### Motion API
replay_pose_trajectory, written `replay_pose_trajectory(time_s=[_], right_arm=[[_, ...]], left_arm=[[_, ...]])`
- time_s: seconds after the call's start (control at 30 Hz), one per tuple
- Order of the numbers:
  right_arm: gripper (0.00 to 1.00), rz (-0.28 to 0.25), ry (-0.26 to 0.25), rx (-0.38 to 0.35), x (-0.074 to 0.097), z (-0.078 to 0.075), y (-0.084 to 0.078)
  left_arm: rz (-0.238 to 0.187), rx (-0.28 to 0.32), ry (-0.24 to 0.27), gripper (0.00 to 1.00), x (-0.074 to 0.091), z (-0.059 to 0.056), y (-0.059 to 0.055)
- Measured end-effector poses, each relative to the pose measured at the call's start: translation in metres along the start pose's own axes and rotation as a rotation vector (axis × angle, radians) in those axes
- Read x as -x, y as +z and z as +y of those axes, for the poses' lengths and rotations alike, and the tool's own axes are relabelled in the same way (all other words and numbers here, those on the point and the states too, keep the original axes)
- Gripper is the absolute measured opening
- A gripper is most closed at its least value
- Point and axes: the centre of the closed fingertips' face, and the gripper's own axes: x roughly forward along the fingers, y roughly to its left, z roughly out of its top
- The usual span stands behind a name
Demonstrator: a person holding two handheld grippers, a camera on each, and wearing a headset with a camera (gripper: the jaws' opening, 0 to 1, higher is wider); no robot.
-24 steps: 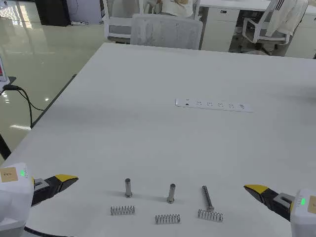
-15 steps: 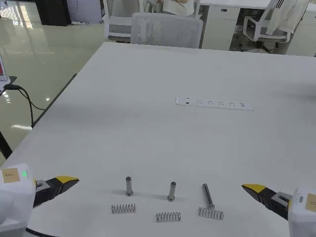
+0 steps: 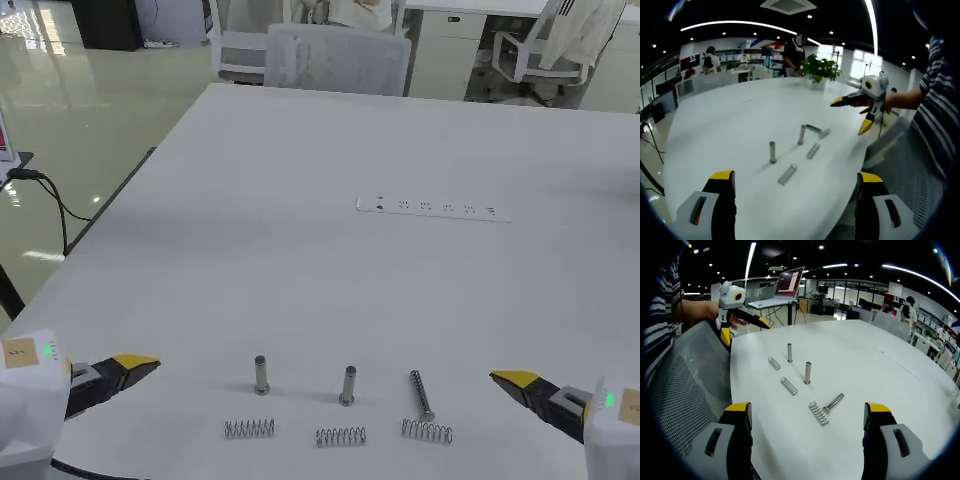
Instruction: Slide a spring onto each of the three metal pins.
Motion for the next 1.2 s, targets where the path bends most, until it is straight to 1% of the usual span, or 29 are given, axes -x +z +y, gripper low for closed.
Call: replay_pose_trajectory(time_s=[0.17, 0.33, 0.43, 0.5, 0.63, 0.8, 0.97, 1.03, 1.07, 1.2], right_arm=[[0.94, -0.003, 0.001, 0.000, 0.000, -0.001, 0.001], [0.96, -0.001, 0.000, -0.007, -0.002, -0.003, 0.000], [0.96, 0.011, -0.002, -0.011, -0.003, -0.005, -0.004], [0.96, 0.014, -0.003, -0.011, -0.002, -0.006, -0.006], [0.96, 0.019, -0.004, -0.015, -0.002, -0.008, -0.008], [0.95, 0.034, -0.011, -0.020, -0.001, -0.014, -0.013], [0.95, 0.028, -0.016, -0.027, 0.000, -0.018, -0.011], [0.95, 0.031, -0.018, -0.026, 0.000, -0.018, -0.011], [0.95, 0.030, -0.018, -0.025, 0.000, -0.018, -0.011], [0.95, 0.028, -0.017, -0.027, 0.000, -0.019, -0.012]], left_arm=[[-0.008, 0.000, -0.006, 0.98, 0.000, -0.001, 0.002], [0.001, -0.007, -0.011, 0.98, -0.001, -0.001, 0.000], [0.013, -0.015, -0.012, 0.98, -0.002, 0.000, -0.001], [0.016, -0.019, -0.010, 0.98, -0.003, 0.001, 0.000], [0.009, -0.011, -0.002, 0.98, -0.003, 0.006, 0.002], [0.015, -0.018, -0.001, 0.98, -0.004, 0.008, 0.002], [0.007, 0.002, 0.002, 0.98, -0.003, 0.011, 0.002], [-0.020, 0.027, 0.002, 0.98, -0.002, 0.012, 0.006], [-0.026, 0.032, 0.007, 0.98, -0.001, 0.013, 0.007], [-0.027, 0.032, 0.017, 0.98, 0.000, 0.015, 0.007]])
